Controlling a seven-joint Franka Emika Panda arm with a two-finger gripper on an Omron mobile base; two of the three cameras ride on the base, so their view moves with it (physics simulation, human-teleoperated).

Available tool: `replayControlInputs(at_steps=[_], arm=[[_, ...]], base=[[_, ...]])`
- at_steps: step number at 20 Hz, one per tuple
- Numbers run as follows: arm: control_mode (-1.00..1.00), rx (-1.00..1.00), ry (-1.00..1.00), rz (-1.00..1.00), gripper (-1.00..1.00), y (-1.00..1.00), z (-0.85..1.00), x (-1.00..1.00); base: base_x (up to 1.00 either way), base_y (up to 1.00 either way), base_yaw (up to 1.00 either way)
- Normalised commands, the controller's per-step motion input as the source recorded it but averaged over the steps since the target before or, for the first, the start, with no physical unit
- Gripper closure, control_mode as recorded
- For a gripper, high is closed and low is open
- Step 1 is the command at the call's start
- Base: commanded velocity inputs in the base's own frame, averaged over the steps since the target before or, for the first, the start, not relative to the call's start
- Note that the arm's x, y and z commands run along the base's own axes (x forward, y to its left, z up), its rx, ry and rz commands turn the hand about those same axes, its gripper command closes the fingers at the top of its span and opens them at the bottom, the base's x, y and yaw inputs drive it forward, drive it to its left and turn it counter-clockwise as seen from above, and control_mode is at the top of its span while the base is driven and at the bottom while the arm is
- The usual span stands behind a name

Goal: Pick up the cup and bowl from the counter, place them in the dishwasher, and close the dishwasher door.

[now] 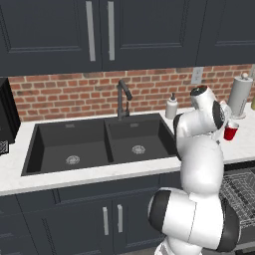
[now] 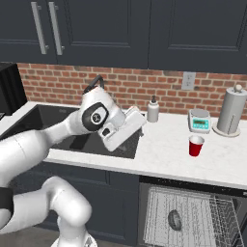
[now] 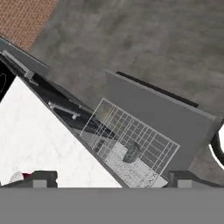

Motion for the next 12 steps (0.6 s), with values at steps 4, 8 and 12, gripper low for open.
replayControlInputs(at_steps=[4,8,12], arm=[[-1.00,0.02,0.46,-0.10,-1.00,0.00,0.68,0.64],[-1.00,0.03,0.32,-0.13,-1.00,0.00,0.31,0.38],[-1.00,0.02,0.17,-0.14,-1.00,0.00,0.00,0.09]], base=[[0.00,0.00,0.00],[0.00,0.00,0.00],[0.00,0.00,0.00]])
